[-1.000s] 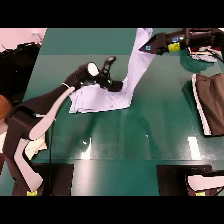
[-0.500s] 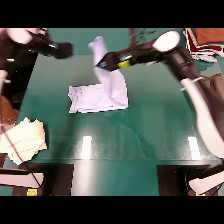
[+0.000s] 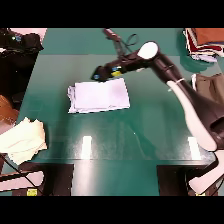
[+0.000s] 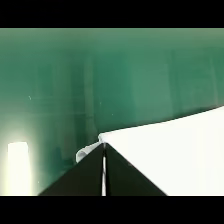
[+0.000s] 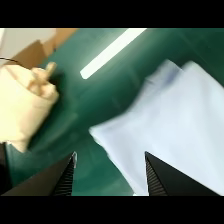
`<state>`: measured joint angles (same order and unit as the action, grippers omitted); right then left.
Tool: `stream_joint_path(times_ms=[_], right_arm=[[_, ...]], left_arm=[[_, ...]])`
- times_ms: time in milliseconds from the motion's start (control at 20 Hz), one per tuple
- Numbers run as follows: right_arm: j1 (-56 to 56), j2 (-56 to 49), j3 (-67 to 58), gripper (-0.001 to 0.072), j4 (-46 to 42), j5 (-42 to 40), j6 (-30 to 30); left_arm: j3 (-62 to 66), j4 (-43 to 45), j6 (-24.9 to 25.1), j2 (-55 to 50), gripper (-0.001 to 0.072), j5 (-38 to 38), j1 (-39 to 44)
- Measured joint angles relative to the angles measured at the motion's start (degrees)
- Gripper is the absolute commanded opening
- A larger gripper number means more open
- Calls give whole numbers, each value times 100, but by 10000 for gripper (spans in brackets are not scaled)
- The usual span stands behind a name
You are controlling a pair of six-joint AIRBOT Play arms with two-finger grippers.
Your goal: Fold the shirts.
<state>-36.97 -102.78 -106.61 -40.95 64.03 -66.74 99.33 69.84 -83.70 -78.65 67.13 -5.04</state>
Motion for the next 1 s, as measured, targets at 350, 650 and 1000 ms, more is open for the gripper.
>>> stream_joint_path(times_ms=[350, 650, 1000], right_arm=[[1786, 560, 2234, 671, -356, 116, -520], [1869, -267, 2343, 628, 485, 120, -511], [1097, -1316, 949, 22, 881, 188, -485]], left_arm=[[0, -48, 13, 22, 29, 197, -28], [-15, -129, 13, 17, 29, 197, -28], [-15, -323, 15, 17, 28, 192, 122]])
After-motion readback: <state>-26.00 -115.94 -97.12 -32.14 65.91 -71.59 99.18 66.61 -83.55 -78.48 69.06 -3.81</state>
